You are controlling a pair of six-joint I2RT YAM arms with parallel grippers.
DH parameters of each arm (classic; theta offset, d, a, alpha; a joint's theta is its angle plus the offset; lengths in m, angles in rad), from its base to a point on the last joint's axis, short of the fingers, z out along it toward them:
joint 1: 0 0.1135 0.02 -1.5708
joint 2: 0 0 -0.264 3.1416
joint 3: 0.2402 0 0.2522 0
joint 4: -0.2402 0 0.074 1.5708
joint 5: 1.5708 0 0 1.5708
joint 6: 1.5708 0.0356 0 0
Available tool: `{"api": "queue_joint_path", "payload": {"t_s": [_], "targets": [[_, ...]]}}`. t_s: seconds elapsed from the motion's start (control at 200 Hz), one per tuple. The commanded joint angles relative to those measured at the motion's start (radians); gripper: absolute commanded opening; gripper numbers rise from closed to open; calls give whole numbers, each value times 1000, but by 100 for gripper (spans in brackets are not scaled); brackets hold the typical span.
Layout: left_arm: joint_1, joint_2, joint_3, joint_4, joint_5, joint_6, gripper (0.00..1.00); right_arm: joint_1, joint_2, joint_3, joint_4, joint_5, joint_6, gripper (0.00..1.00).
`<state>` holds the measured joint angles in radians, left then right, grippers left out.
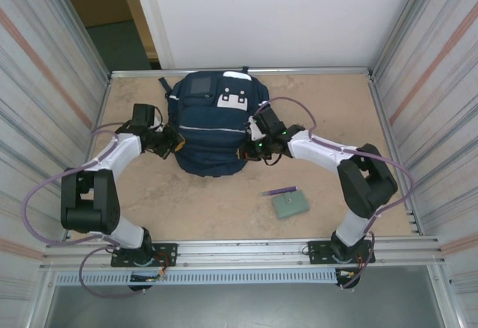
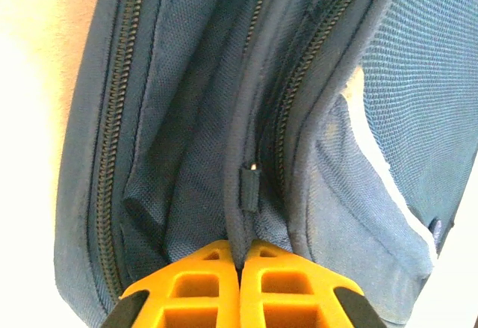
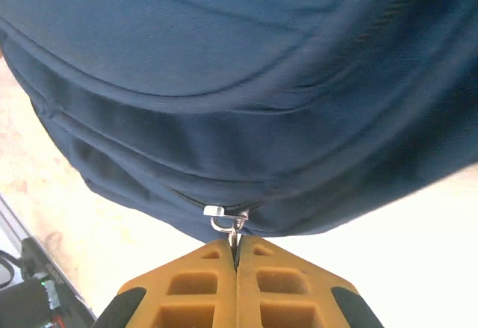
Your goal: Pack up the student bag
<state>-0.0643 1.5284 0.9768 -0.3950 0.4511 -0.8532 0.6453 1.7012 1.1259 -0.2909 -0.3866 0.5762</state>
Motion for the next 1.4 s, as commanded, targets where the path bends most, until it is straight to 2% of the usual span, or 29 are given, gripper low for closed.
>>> {"api": "queue_joint_path", "payload": {"t_s": [0.0, 0.085, 0.165, 0.21, 0.266, 0.321, 0.451, 0.611, 0.747, 0.852, 0.927, 0.997, 1.047, 1.193, 1.398], "targets": [[42, 54, 106, 19, -59, 85, 0, -14, -61, -20, -147, 55, -75, 0], [43, 117, 176, 13, -46, 100, 2, 7, -38, 40, -151, 47, -94, 0], [47, 155, 228, 5, -13, 109, 15, 51, 15, 127, -149, 46, -96, 0], [49, 151, 245, -7, -7, 111, 26, 83, 55, 192, -141, 42, -87, 0], [48, 127, 242, -26, -22, 112, 43, 121, 114, 271, -125, 24, -75, 0], [49, 85, 225, -60, -47, 115, 51, 155, 165, 366, -113, 9, -64, 0], [49, -56, 126, -157, -141, 85, 60, 204, 271, 527, -76, -36, -44, 0], [36, -179, -33, -106, -99, -35, 64, 228, 356, 608, -40, -145, -19, 0], [-12, -175, -63, -45, -115, -80, 62, 253, 393, 620, -34, -198, -13, 0], [-59, -143, -58, -21, -134, -100, 54, 276, 398, 608, -39, -181, -15, 0], [-96, -121, -52, -15, -167, -95, 40, 279, 384, 581, -28, -159, -7, 0], [-103, -99, -53, -14, -179, -98, 13, 275, 360, 538, -15, -140, 1, 0], [-96, -96, -52, -16, -187, -96, 0, 266, 334, 496, -12, -128, -1, 0], [-66, -99, -32, -34, -190, -47, 0, 200, 234, 335, -47, -93, -59, 0], [-3, -105, -9, -54, -153, 13, 0, 13, 91, 165, -176, 47, -256, 0]]}}
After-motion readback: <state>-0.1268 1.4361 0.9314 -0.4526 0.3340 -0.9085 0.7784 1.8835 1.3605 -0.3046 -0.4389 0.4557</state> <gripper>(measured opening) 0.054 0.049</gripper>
